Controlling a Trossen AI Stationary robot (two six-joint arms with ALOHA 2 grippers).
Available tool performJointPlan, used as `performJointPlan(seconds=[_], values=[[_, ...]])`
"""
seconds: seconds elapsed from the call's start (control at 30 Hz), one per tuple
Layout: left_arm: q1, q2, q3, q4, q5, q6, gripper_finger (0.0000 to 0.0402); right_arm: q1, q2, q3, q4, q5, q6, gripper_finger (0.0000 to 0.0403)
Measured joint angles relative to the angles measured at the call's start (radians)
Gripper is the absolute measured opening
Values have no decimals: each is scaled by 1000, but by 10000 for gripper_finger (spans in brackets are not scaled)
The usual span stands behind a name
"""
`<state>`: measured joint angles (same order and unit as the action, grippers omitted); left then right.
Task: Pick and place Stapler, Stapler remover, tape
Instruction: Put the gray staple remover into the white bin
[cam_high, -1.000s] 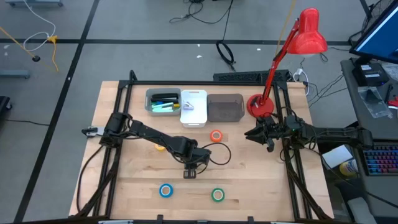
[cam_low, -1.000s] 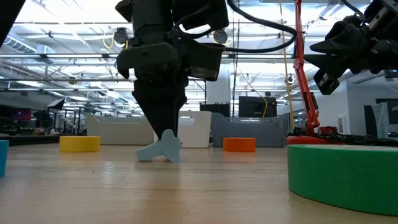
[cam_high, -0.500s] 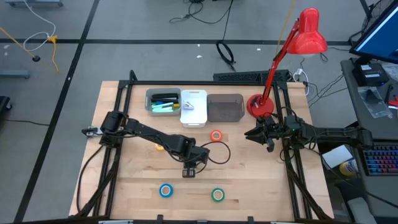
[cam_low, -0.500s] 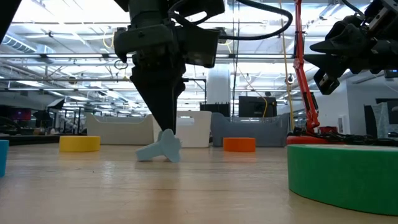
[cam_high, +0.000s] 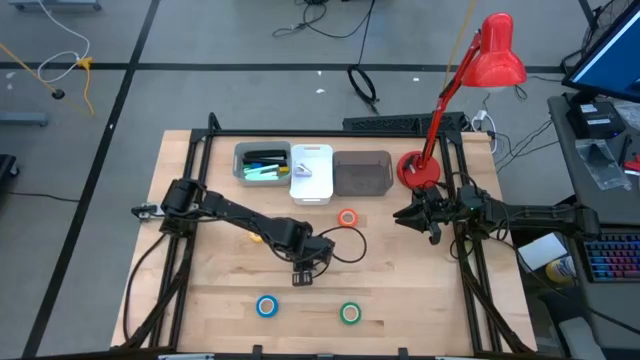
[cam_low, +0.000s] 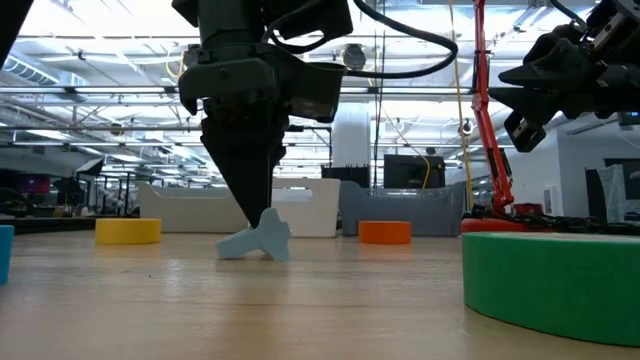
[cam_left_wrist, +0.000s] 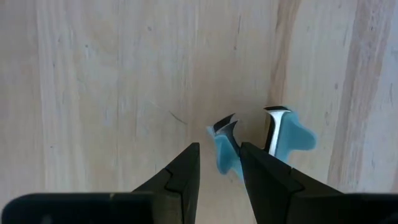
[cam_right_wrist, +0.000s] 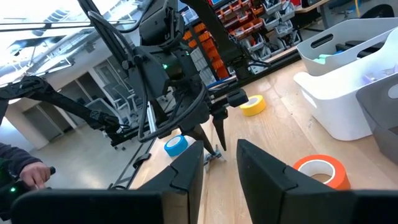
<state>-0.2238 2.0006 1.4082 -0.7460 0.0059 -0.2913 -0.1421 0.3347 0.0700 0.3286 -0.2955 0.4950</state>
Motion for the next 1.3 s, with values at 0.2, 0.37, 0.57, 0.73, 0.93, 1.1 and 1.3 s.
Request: performJointPlan(seconds=[0.2,0.37,0.57,0.73,0.93,1.1,1.3], values=[[1,1,-1,26,5,0,120,0,0,0,0,0,1,90],[1,1,-2,45,11,-9,119,0,0,0,0,0,1,90],[1,2,-2,48,21,-11,82,0,0,0,0,0,1,91],[1,1,-2,54,24,-6,25,0,0,0,0,0,2,89],[1,1,0,71,24,-6,11,0,0,0,-1,1,9,91],[3,1,0,71,24,-8,5,0,0,0,-1,1,9,89],[24,-9,-1,67,46,-22,4,0,0,0,-1,2,9,91]])
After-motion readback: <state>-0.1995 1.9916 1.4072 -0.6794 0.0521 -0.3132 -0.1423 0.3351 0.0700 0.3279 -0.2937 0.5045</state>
